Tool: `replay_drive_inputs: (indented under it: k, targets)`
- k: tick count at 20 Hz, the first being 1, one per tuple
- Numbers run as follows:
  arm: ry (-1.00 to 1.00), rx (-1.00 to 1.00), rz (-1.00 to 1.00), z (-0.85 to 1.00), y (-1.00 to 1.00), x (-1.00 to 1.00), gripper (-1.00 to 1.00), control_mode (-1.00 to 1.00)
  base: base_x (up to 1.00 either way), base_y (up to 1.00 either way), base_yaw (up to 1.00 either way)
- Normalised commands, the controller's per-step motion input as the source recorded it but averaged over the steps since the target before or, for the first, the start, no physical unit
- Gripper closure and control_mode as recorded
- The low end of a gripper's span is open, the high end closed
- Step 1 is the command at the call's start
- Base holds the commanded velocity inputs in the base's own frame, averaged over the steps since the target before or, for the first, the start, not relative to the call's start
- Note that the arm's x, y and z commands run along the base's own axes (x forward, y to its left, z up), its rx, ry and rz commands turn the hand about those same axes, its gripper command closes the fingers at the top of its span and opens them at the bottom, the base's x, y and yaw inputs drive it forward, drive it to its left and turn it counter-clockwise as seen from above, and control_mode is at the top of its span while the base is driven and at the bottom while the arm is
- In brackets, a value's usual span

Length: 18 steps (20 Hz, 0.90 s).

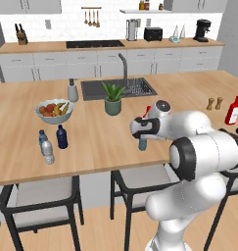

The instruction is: Move the plastic bottles in the middle to the plastics group, and the glass bottles in the middle to the glass group.

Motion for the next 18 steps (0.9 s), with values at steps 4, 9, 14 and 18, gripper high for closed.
replay_drive_inputs:
  k: [4,9,14,18]
  targets:
    - [0.00,0.00,0.00,-0.07,0.00,0.14,-1.00,-1.00,0.00,0.00,0.00]
    - [0.00,0.00,0.00,-0.13,0.00,0.11,-1.00,-1.00,0.00,0.00,0.00]
    - [0.00,0.00,0.00,-0.13,0.00,0.11,-1.00,-1.00,0.00,0.00,0.00]
    - [0.00,0.00,0.00,-0.03,0.00,0.11,-1.00,-1.00,0.00,0.00,0.00]
